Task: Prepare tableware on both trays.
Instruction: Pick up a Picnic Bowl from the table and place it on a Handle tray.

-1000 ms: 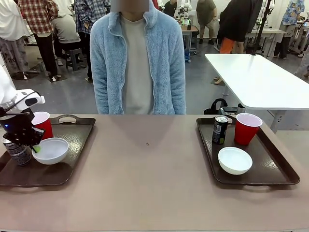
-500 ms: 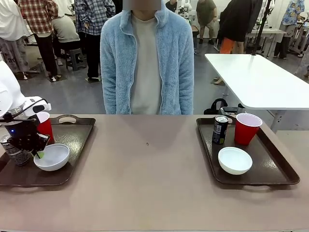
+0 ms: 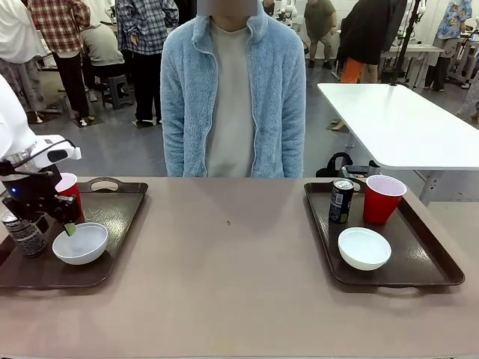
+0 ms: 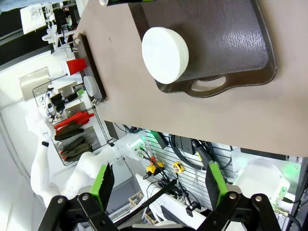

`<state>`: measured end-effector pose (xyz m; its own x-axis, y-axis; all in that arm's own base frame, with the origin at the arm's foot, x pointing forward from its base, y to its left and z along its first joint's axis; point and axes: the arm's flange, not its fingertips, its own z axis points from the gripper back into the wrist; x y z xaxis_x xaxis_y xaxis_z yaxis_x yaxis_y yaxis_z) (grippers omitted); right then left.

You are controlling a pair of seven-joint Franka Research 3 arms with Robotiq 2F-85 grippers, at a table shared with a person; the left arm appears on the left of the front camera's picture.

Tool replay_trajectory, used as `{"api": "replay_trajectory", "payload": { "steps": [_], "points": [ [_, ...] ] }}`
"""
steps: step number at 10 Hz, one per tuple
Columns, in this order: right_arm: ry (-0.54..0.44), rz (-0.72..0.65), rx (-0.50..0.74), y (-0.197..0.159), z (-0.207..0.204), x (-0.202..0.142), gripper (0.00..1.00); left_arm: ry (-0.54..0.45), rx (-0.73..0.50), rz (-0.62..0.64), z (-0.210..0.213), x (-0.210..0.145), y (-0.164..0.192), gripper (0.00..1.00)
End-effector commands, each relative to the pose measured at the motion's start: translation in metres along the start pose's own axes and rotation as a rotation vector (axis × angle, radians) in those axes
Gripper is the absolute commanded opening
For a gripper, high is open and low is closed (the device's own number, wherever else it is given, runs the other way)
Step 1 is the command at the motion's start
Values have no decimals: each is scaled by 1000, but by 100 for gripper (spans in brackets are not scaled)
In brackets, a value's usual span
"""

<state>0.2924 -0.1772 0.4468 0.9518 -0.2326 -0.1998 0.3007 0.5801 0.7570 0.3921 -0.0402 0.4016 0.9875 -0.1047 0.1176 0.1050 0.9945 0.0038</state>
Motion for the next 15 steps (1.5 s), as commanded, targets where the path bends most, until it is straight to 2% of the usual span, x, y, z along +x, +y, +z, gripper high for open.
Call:
{"api": "replay_trajectory", "payload": {
  "steps": [1,2,3,5,6,14,15],
  "points": [
    [-1,0,2,0,0,0,100,-2,-15,-55,9,-70,-13,100],
    [-1,0,2,0,0,0,100,3,-13,-66,19,-71,-17,100],
    [-1,0,2,0,0,0,100,7,-1,-76,30,-76,-20,82],
    [-1,0,2,0,0,0,100,-6,20,-78,44,-77,-22,100],
    [-1,0,2,0,0,0,100,11,8,-66,55,-31,-25,100],
    [-1,0,2,0,0,0,100,27,11,-69,56,-34,-26,100],
    [-1,0,2,0,0,0,100,97,-188,-42,83,-23,-10,100]
  ]
}}
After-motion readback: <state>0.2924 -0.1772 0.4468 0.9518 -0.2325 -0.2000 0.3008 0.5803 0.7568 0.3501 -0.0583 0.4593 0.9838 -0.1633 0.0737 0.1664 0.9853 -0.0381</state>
